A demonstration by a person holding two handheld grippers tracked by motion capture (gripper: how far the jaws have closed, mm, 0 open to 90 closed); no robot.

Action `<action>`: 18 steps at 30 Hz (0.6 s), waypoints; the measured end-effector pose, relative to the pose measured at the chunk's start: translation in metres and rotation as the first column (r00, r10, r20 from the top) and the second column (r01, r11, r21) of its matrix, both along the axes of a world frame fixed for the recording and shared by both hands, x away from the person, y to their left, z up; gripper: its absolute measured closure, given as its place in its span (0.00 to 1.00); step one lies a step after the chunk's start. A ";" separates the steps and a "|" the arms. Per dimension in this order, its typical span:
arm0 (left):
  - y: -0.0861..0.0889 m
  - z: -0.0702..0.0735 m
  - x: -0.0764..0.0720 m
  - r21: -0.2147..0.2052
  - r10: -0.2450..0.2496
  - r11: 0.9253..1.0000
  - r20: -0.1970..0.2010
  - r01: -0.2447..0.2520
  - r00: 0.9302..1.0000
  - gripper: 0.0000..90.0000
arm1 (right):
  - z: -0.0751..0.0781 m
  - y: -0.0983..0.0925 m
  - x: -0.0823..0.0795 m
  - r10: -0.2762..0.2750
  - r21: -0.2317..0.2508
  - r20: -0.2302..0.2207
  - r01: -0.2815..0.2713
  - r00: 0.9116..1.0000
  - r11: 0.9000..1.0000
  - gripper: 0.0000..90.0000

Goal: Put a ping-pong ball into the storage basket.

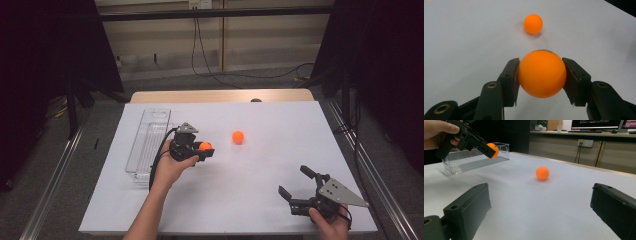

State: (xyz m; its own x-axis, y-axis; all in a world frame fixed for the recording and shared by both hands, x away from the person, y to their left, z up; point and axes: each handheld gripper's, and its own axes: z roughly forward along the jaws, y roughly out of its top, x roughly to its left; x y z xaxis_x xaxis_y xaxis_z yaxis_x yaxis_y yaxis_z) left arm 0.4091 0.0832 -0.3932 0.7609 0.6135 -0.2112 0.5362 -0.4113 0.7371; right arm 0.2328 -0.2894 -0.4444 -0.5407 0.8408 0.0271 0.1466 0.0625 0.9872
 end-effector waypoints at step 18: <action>0.011 0.000 0.003 0.015 0.032 0.999 0.005 -0.032 0.999 0.56 | 0.000 0.001 0.000 0.002 0.002 -0.001 -0.002 1.000 1.000 0.02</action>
State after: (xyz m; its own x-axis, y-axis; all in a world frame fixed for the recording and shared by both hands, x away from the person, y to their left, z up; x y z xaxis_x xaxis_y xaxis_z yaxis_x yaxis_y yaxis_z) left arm 0.4122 0.0940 -0.3933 0.7421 0.6404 -0.1980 0.5457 -0.4056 0.7333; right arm 0.2326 -0.2886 -0.4443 -0.5423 0.8397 0.0291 0.1473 0.0609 0.9872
